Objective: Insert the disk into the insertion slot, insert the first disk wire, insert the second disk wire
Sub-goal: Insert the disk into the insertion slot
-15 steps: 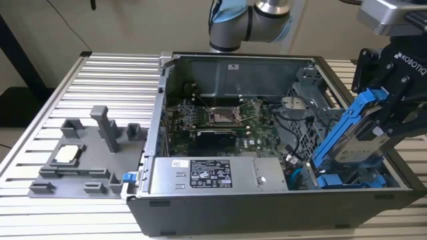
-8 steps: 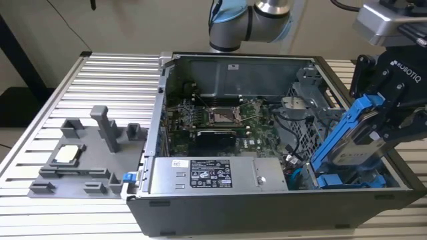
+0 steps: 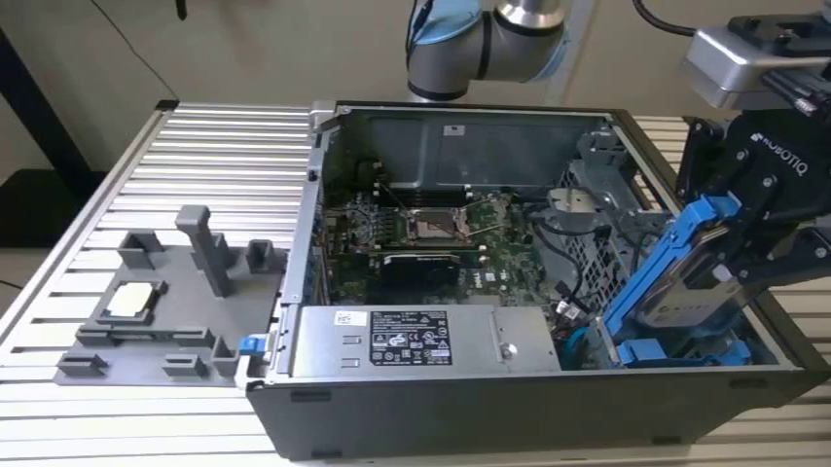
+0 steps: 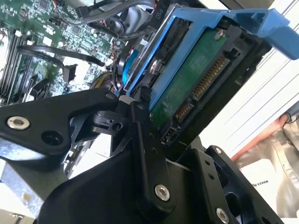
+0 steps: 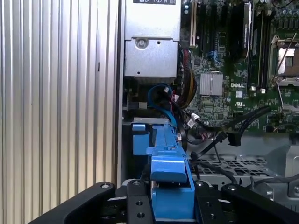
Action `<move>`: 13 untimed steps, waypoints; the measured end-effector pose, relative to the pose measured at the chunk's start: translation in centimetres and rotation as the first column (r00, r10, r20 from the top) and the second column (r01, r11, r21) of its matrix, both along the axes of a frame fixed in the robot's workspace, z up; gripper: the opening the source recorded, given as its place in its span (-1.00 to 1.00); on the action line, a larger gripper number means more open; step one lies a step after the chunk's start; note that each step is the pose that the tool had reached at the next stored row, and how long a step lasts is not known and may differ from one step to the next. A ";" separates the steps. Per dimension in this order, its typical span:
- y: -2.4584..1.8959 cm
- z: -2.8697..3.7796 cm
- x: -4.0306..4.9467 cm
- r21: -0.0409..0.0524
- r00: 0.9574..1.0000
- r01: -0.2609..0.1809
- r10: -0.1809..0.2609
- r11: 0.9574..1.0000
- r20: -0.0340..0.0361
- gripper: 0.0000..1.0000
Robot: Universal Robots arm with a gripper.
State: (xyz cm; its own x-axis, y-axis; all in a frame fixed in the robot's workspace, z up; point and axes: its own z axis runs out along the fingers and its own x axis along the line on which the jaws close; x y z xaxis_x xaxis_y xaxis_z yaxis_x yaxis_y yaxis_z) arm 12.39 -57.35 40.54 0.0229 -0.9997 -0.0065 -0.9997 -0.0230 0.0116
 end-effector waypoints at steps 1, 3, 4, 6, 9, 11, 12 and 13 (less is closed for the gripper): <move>0.00 -0.16 0.01 0.000 1.000 0.000 0.000 1.000 0.000 -0.35; 0.00 -0.54 0.03 0.000 1.000 0.000 0.000 1.000 0.000 -0.35; 0.00 -0.71 0.03 0.000 1.000 0.000 0.000 1.000 0.000 -0.35; 0.00 -1.08 0.05 0.000 1.000 0.000 0.000 1.000 0.000 -0.35; 0.00 -1.62 0.08 0.000 1.000 0.000 0.000 1.000 0.000 -0.35; 0.00 -1.99 0.10 0.000 1.000 0.000 0.000 1.000 0.000 -0.35; 0.00 -2.16 0.11 0.000 1.000 0.000 0.000 1.000 0.000 -0.35; 0.00 -2.34 0.11 0.000 1.000 0.000 0.000 1.000 0.000 -0.35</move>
State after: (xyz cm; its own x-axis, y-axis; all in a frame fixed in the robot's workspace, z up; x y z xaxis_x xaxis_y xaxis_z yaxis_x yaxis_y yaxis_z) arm 12.51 -57.34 38.21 0.0228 -0.9997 -0.0061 -0.9997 -0.0228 0.0118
